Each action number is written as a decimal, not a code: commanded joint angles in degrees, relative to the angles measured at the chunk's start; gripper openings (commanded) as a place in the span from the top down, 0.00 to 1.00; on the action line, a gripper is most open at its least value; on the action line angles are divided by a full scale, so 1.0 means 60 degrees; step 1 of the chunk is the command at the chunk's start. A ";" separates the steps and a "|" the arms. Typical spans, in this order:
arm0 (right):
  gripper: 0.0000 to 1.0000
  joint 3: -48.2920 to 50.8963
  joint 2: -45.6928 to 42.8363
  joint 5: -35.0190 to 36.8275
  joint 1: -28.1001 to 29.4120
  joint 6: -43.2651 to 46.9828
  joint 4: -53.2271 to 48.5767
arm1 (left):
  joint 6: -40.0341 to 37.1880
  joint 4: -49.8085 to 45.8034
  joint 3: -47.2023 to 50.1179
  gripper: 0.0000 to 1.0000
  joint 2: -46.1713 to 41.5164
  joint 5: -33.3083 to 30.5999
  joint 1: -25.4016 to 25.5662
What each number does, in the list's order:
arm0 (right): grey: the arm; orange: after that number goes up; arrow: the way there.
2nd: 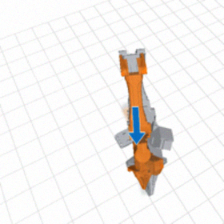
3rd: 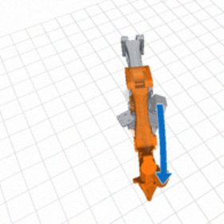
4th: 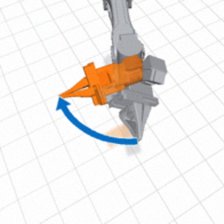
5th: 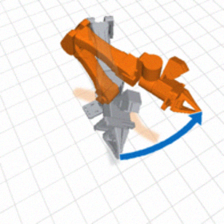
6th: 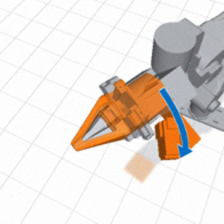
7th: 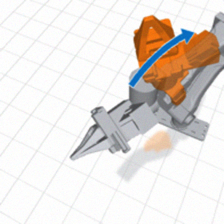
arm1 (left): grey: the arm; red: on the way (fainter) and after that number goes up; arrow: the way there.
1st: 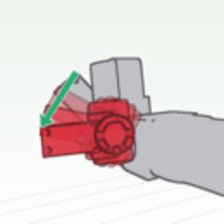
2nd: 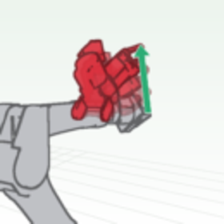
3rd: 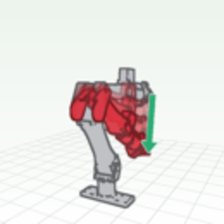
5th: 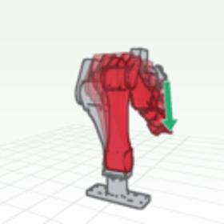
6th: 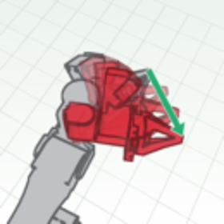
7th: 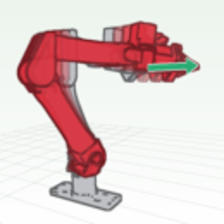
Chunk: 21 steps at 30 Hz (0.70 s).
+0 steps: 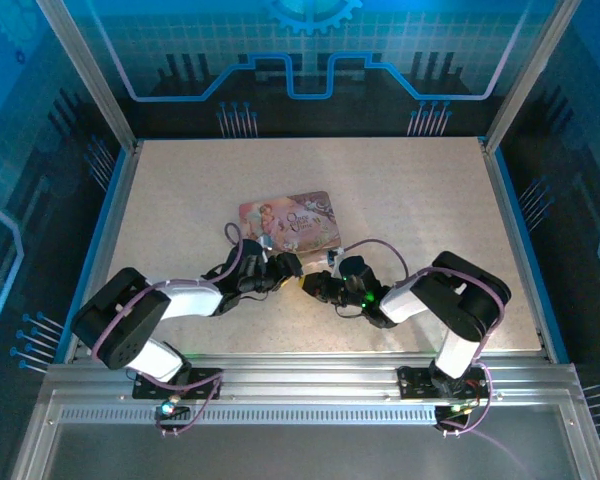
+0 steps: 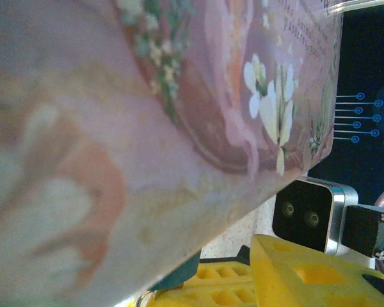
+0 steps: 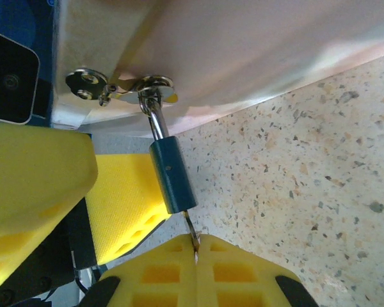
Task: Unlock the padlock with the key
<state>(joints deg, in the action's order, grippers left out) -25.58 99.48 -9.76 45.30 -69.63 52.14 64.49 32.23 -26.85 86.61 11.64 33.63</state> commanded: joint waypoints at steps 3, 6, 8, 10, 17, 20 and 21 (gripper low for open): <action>0.95 -0.0211 0.0188 -0.0369 -0.0013 -0.0397 0.0635 | 0.0487 -0.0377 -0.0117 0.54 0.0535 0.0268 0.0016; 0.95 -0.0193 0.0136 -0.0349 -0.0019 -0.0476 0.0722 | 0.0479 -0.0376 -0.0110 0.53 0.0609 0.0236 0.0032; 0.95 -0.0189 0.0069 -0.0338 -0.0032 -0.0453 0.0664 | 0.0484 -0.0382 -0.0121 0.51 0.0674 0.0253 0.0038; 0.95 -0.0198 0.0003 -0.0322 -0.0061 -0.0403 0.0567 | 0.0464 -0.0386 -0.0139 0.49 0.0726 0.0317 0.0055; 0.95 -0.0174 -0.0126 -0.0322 -0.0147 -0.0349 0.0481 | 0.0418 -0.0486 -0.0183 0.50 0.0756 0.0427 0.0158; 0.95 -0.0197 -0.0188 -0.0351 -0.0172 -0.0333 0.0467 | 0.0420 -0.0423 -0.0212 0.53 0.0813 0.0474 0.0192; 0.94 -0.0190 -0.0214 -0.0365 -0.0174 -0.0333 0.0482 | 0.0422 -0.0386 -0.0212 0.55 0.0828 0.0476 0.0203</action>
<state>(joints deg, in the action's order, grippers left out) -25.63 99.70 -10.79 44.71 -71.85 53.54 64.25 34.41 -28.10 89.17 11.20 33.91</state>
